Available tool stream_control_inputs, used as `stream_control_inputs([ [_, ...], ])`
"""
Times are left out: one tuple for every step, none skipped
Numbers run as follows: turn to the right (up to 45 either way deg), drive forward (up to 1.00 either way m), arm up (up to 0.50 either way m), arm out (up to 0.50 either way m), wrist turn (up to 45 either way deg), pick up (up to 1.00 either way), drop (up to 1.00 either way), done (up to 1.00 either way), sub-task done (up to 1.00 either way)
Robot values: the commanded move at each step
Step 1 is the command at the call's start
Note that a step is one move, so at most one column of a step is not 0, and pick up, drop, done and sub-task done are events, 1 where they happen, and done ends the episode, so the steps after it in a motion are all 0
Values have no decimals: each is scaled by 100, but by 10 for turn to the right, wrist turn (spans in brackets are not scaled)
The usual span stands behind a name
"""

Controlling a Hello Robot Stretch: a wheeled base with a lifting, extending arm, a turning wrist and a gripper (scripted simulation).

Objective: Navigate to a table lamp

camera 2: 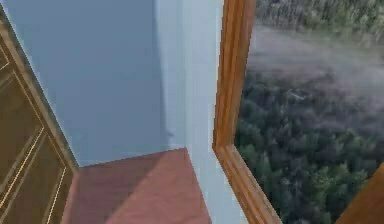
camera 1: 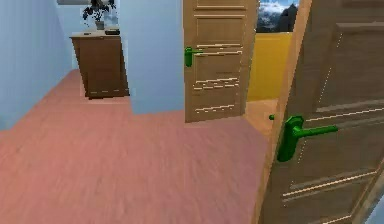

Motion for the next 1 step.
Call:
stream_control_inputs([
  [-120,0,0,0,0,0,0,0,0],
])
